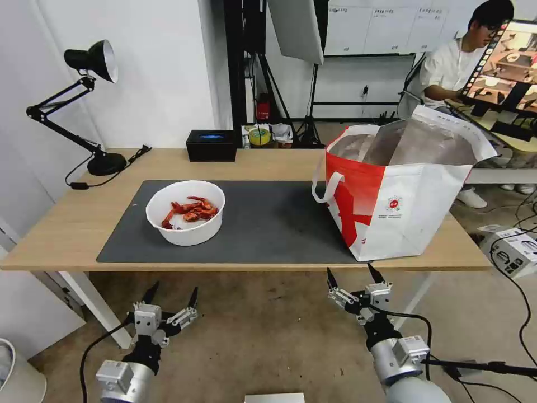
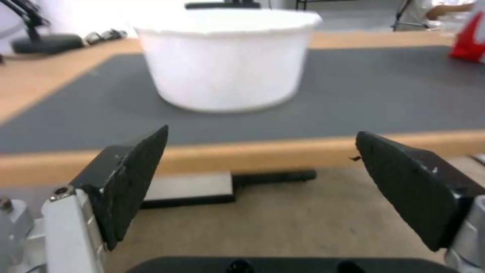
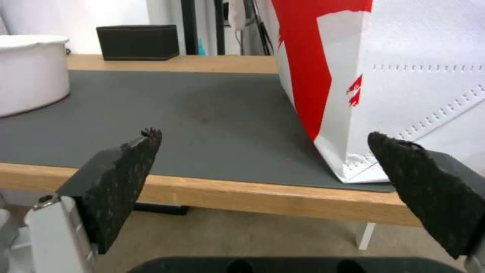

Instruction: Pick up the trash from the table and place it into the takeout bag.

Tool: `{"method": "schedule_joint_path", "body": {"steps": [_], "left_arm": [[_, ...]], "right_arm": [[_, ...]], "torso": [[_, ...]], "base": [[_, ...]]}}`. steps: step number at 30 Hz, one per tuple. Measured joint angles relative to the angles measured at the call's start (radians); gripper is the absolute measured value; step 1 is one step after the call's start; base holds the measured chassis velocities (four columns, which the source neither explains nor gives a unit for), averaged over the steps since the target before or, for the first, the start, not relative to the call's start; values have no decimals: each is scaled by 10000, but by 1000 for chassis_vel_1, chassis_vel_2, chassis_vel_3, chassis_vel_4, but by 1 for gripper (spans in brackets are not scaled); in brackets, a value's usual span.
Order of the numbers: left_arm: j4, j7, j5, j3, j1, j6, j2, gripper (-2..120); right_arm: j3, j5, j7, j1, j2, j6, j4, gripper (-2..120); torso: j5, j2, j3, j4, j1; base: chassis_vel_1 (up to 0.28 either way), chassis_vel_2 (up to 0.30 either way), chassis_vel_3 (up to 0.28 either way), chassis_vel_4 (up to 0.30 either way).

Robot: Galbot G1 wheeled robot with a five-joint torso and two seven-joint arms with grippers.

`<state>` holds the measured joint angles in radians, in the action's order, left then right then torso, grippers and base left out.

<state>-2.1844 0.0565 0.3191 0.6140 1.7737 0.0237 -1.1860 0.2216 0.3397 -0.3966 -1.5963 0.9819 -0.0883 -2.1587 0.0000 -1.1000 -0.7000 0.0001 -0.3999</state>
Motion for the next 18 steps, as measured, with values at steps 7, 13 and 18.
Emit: {"method": "schedule_joint_path", "body": {"steps": [7,13,18], "left_arm": [[-669,730,1723,866,-502,-1224,1580,100],[-1175,1723,4485,1605,-1374,-3033,3315,100],[-1087,2441,6093,1679,-2261,-3877,4465,100]], "right_arm": [[5,5,0,5,-4,6,-4,100],[6,10,0,8,-7,11,-8,100],[6,12,2,11,-8,15,-10,100]], "torso": [[-2,1,0,0,0],[-2,1,0,-1,0],[-2,1,0,-1,-1]], "base": [[0,0,0,0],[0,0,0,0],[0,0,0,0]]}}
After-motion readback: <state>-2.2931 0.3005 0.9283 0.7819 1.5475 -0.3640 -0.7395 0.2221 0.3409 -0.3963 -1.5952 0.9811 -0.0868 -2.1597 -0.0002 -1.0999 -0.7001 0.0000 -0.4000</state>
